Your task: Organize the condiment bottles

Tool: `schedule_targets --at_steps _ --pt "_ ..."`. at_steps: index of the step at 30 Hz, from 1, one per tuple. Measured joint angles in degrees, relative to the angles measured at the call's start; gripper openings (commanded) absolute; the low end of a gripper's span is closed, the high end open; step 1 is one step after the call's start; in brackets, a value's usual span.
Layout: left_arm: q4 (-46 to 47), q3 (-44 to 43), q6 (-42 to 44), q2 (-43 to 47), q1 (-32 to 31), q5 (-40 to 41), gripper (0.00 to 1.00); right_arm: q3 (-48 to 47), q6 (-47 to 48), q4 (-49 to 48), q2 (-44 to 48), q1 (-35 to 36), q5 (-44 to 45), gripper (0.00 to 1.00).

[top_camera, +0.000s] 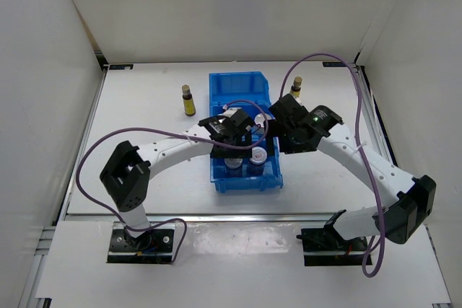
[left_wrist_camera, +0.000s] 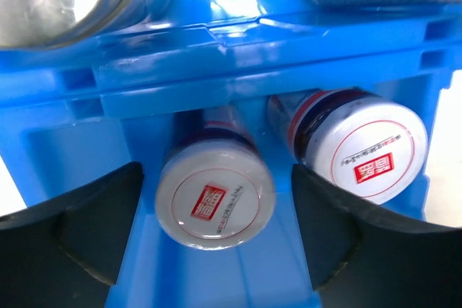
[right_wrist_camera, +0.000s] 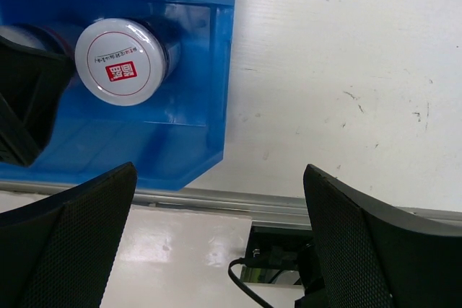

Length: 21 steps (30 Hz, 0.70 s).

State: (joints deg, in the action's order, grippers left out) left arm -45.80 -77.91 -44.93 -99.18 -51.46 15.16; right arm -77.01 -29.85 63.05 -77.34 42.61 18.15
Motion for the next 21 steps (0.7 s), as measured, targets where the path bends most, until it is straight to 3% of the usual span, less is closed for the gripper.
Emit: schedule_targets --at_steps 2,8,15,21 --pt "0.5 0.0 0.0 0.0 0.0 -0.1 1.0 0.0 0.2 0.0 0.0 -0.3 0.1 0.99" --pt "0.8 -0.6 1.6 1.7 0.8 -0.3 1.0 -2.2 2.4 0.7 -0.4 -3.6 0.9 0.99" --pt "0.8 -7.7 6.2 13.1 1.3 1.9 1.0 -18.7 8.6 0.2 -8.2 -14.4 -0.6 0.99" --pt "0.9 -10.9 10.5 24.0 2.7 6.9 1.0 -32.5 11.8 -1.6 -22.7 -23.2 -4.2 0.94"
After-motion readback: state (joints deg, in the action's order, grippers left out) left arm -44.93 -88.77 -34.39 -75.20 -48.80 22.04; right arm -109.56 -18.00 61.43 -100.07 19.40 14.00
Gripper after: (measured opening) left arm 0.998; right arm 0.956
